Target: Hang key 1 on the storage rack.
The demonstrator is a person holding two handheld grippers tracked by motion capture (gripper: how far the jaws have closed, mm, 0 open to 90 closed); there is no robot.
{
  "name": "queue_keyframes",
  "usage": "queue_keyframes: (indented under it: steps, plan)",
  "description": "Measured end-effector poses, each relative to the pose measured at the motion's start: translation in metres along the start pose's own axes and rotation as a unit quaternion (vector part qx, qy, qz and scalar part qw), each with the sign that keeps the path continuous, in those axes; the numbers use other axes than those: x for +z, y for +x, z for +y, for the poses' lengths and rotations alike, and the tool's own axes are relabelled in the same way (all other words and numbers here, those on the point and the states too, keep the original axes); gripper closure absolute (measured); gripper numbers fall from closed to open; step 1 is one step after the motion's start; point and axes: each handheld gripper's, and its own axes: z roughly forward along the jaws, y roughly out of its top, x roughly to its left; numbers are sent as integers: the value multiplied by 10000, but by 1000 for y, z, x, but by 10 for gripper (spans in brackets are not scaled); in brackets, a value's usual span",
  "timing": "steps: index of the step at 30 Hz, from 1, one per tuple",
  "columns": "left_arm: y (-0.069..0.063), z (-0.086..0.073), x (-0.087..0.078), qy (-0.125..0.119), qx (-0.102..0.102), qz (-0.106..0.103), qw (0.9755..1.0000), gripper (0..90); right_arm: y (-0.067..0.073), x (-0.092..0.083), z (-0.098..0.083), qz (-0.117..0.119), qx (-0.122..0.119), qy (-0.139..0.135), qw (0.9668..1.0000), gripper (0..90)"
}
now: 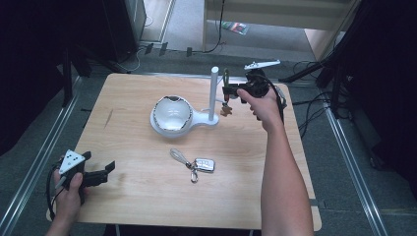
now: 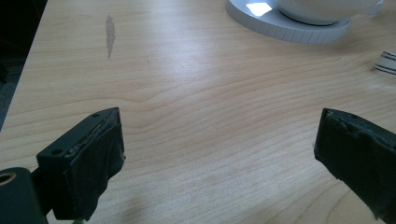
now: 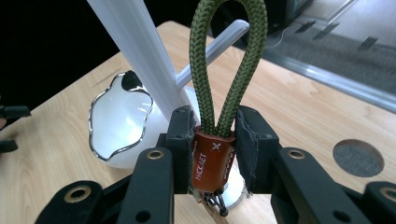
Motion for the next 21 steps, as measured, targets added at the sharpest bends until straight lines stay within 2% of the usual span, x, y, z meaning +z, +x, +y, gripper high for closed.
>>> queue_keyframes:
  steps: [5, 10, 13, 18, 21]
  plan:
    - [0, 0, 0, -3, 3, 4, 10000, 18, -4, -1, 9, 121, 115, 229, 9996, 694]
    - [0, 0, 0, -4, -2, -5, 10000, 18, -6, 0, 20, 211, 73, 546, 9983, 694]
    - [0, 0, 0, -4, 1, 1, 10000, 18, -7, 2, 26, 148, 93, 742, 9971, 694]
    - [0, 0, 0, -1, 8, -5, 10000, 18, -7, 4, 27, 98, 170, 857, 9961, 694]
    - [0, 0, 0, -7, 12, -6, 10000, 18, -8, 7, 25, 114, 95, 997, 9949, 694]
